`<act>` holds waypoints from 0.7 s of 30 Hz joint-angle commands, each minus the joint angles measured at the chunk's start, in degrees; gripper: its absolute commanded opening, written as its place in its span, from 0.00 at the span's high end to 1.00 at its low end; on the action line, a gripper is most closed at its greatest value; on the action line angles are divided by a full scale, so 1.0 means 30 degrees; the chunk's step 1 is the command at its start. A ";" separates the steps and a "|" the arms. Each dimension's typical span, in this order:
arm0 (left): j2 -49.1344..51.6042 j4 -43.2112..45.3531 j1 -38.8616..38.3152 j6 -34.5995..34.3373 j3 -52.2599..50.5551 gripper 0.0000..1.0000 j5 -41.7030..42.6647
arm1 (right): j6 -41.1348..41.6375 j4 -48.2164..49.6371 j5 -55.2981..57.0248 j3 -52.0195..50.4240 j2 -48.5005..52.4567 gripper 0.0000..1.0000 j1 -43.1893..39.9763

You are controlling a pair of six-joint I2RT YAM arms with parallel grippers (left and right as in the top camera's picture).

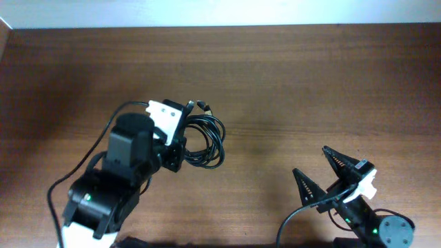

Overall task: Untangle cables
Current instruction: 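Lift the grasped cables with the left gripper toward the center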

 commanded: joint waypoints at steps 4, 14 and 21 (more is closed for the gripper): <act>-0.0976 0.0270 -0.0073 0.0160 0.0437 1.00 0.1107 | -0.1224 -0.1610 -0.4328 0.4291 0.4707 0.01 -0.0109; -0.0976 0.1909 -0.0073 0.1341 0.0437 1.00 0.6557 | -0.1224 -0.1588 -0.9901 0.6615 0.9559 0.01 -0.0109; -0.0976 0.2244 -0.0073 0.1326 0.0437 1.00 0.6739 | -0.1231 0.0627 -1.3682 0.6615 0.9559 0.01 -0.0109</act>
